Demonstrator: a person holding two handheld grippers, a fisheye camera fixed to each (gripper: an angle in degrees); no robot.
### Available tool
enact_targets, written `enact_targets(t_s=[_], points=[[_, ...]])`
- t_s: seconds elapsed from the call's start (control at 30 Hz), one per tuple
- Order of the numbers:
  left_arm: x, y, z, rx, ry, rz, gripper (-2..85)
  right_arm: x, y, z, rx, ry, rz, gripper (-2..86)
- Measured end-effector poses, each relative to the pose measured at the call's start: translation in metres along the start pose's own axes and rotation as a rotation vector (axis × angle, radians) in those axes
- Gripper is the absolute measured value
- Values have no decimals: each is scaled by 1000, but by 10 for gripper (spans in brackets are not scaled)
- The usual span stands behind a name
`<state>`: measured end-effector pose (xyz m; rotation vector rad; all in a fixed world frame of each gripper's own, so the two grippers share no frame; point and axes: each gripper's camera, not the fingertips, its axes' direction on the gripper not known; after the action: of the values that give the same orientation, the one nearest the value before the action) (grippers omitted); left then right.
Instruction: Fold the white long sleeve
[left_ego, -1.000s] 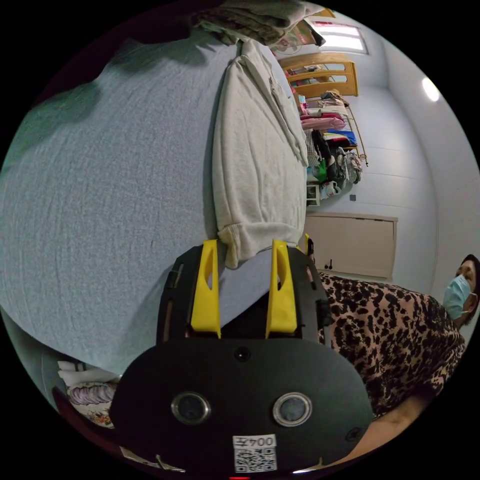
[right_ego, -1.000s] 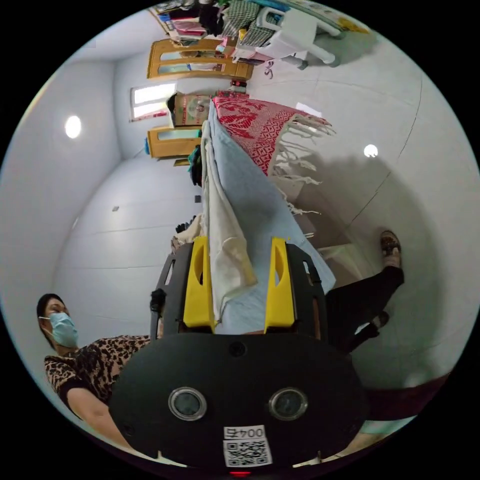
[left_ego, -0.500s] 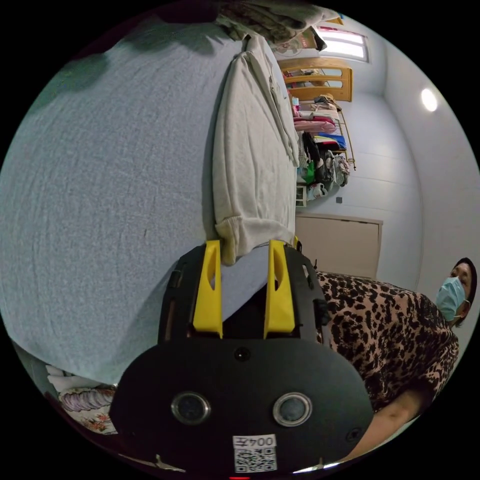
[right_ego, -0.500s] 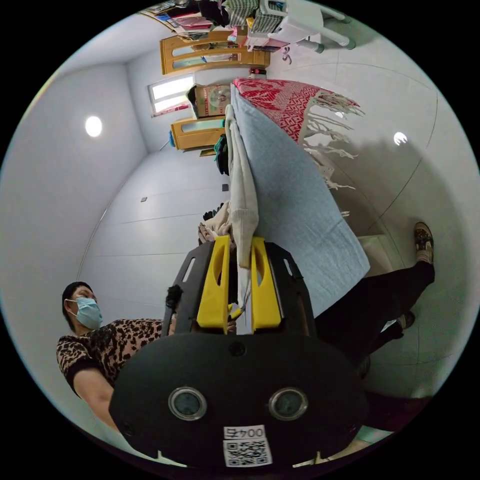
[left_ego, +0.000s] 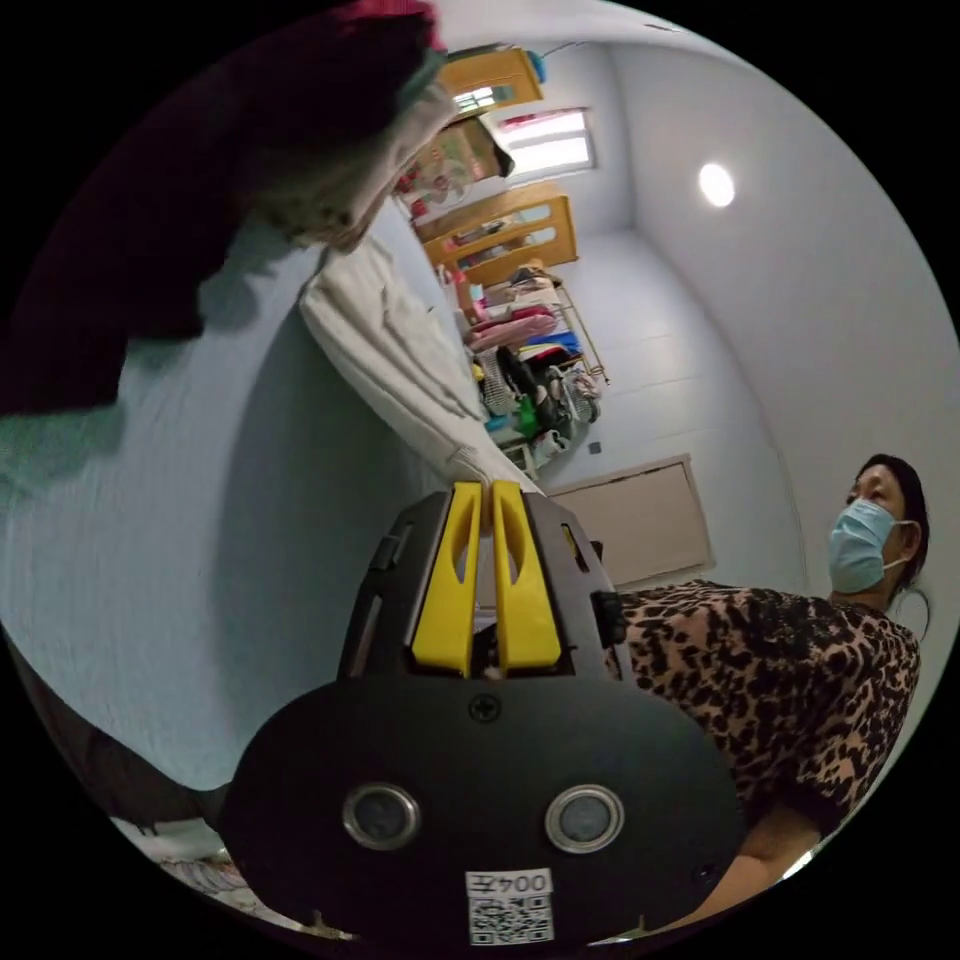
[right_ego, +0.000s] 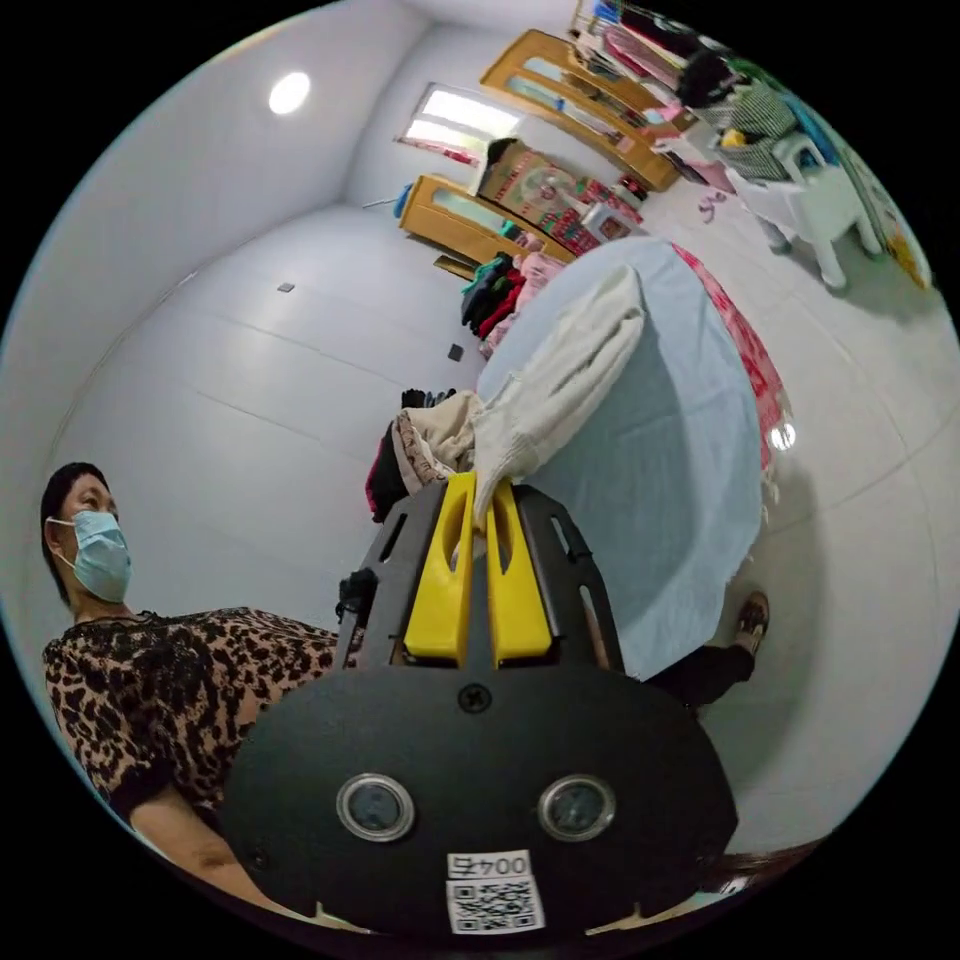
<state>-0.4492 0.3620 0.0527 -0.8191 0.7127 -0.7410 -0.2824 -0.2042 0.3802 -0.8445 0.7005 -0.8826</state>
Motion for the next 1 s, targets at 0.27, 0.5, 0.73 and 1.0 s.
enact_targets(t_s=[0.27,0.5,0.73,1.0], points=[[86,25,-27,-14,21,165,28,-89,-11,16,5,0,-121,-4],[111,118,-31,-169,-45,-4,24,-77,79,16,-67,76,44,-4],[117,133,11,-90,-23,-166,22,4,80,69,-23,44,214,-3],[166,75,74,204,-109,-116,22,66,-60,162,-3,36,107,-1]])
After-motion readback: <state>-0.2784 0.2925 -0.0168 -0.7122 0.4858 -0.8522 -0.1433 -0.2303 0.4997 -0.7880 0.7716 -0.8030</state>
